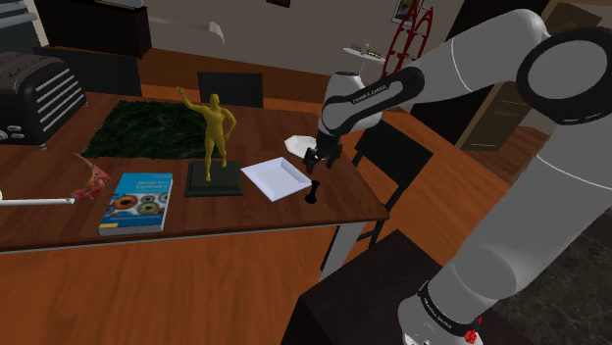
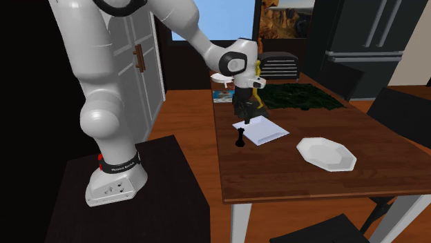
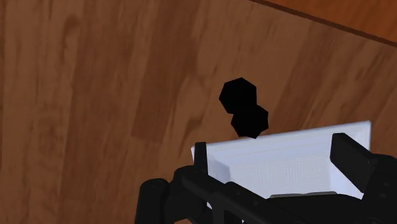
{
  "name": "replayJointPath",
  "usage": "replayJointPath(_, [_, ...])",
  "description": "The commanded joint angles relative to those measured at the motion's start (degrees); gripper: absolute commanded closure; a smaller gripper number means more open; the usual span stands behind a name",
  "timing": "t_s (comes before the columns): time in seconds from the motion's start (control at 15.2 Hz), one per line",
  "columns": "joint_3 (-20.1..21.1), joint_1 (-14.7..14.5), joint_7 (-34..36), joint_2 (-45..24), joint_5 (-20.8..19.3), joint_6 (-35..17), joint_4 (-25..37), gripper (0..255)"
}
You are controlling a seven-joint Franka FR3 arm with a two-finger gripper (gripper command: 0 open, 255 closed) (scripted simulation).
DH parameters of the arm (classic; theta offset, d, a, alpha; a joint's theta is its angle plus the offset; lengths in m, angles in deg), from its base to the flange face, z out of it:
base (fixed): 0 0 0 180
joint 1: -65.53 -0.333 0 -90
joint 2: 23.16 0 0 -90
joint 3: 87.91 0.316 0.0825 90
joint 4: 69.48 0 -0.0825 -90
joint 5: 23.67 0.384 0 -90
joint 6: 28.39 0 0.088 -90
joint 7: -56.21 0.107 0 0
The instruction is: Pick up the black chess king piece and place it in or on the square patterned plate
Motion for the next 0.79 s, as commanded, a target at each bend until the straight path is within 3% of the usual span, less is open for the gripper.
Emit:
replayJointPath(0.0, [-0.2, 0.0, 1.1, -4.4, -0.7, -1.8, 2.6, 0])
replayJointPath(0.73, [-0.5, -0.1, 1.6, -8.7, -1.5, -7.2, 1.5, 0])
